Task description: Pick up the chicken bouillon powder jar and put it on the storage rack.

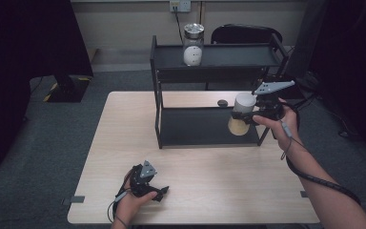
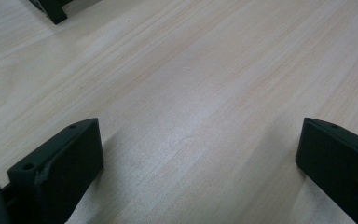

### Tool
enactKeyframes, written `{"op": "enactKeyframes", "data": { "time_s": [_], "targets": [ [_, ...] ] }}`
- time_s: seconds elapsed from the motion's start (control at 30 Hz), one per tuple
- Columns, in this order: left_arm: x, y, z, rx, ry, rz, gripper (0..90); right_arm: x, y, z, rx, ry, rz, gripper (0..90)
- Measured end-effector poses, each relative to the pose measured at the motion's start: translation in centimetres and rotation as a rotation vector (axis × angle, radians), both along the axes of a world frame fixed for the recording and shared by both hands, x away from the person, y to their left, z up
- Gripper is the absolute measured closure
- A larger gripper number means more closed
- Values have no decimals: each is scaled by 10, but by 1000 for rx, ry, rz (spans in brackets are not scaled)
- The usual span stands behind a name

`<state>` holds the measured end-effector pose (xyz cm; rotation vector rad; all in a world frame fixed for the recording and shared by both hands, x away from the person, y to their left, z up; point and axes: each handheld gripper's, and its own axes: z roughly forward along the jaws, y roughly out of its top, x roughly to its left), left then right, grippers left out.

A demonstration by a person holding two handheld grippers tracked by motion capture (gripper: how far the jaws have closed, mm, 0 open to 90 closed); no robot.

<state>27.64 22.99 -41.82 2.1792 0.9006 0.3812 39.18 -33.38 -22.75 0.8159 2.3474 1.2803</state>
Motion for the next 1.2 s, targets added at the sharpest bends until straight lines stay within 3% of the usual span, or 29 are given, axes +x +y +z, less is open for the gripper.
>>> {"op": "enactKeyframes", "data": {
  "time_s": [0.13,0.43,1.2],
  "targets": [
    [0,0,0,0,0,0,0,4,0,9,14,11,4,354],
    [0,0,0,0,0,0,0,10,5,32,-12,4,3,354],
    [0,0,0,1,0,-1,0,14,14,95,-26,-41,3,354]
  ]
}}
